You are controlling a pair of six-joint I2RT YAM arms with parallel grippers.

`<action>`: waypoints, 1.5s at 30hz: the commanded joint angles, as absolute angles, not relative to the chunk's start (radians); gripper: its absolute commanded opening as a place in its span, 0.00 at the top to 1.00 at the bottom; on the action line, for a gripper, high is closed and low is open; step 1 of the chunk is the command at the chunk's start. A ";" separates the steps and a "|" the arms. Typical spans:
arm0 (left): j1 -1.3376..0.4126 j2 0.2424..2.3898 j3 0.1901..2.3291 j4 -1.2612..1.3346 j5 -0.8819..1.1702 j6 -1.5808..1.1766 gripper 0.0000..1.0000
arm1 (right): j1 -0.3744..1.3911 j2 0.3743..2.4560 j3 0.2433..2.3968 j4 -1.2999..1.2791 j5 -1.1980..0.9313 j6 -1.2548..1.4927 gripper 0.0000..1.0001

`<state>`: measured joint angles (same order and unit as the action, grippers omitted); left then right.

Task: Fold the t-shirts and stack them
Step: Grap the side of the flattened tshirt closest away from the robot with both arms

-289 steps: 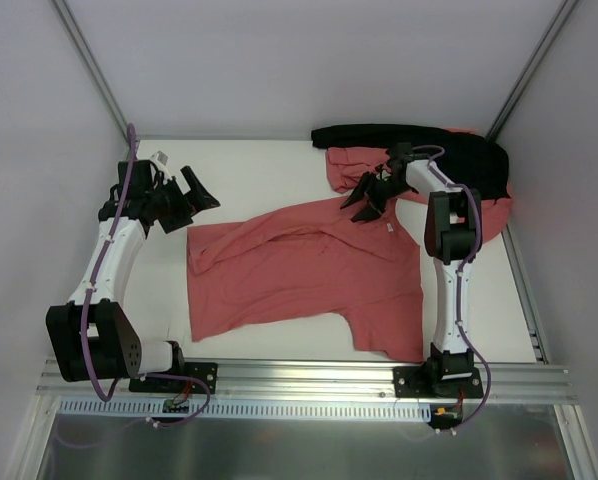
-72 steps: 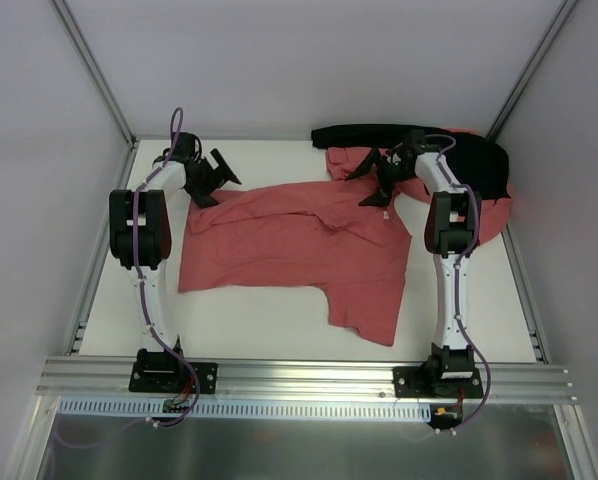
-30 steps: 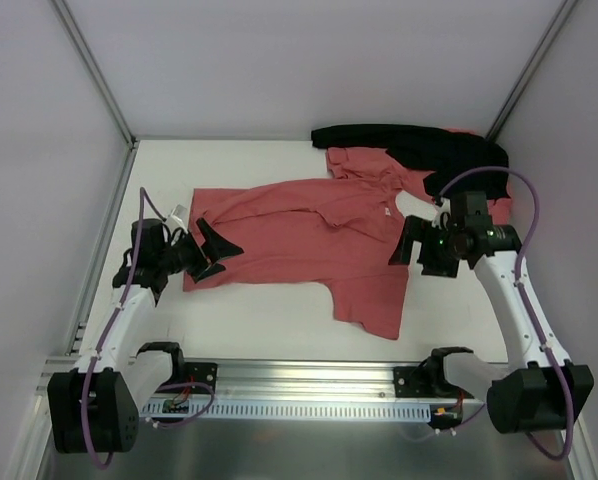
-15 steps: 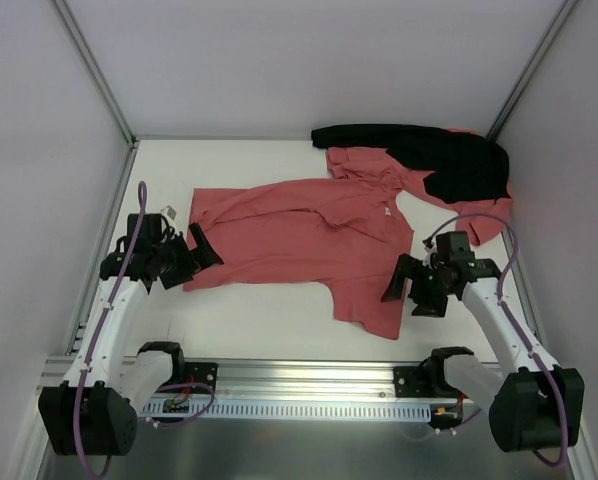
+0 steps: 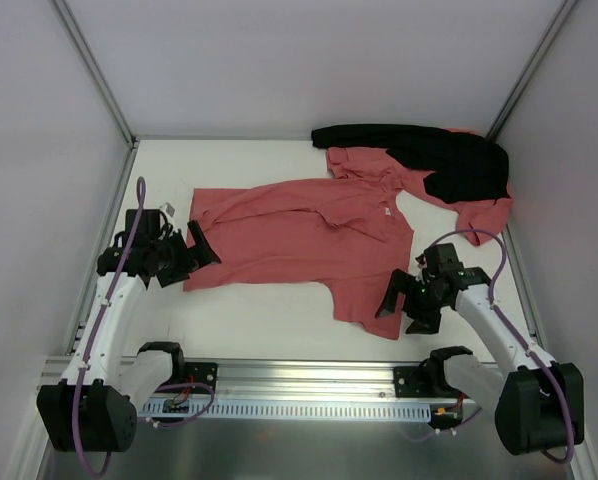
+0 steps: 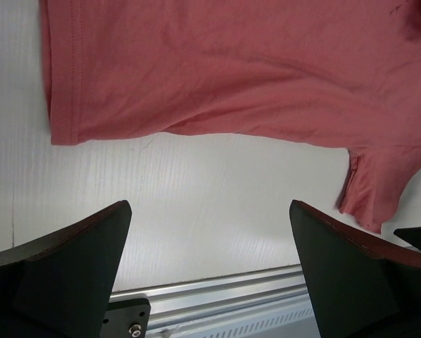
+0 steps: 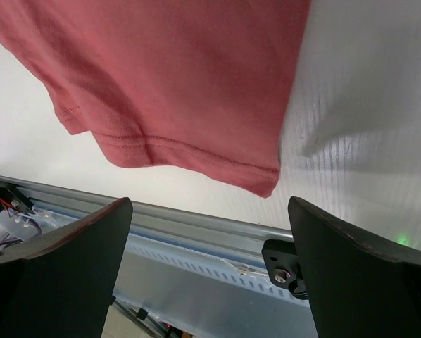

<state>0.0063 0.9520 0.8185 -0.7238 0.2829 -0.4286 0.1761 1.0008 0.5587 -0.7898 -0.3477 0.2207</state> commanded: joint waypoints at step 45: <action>-0.038 0.899 0.888 -0.753 0.304 -0.410 0.01 | 0.345 1.186 0.558 -0.634 -0.236 0.397 0.20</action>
<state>-0.0273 0.9157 0.8810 -0.7464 0.3042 -0.4259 0.3271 1.1648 0.5297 -0.7578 -0.2138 0.3828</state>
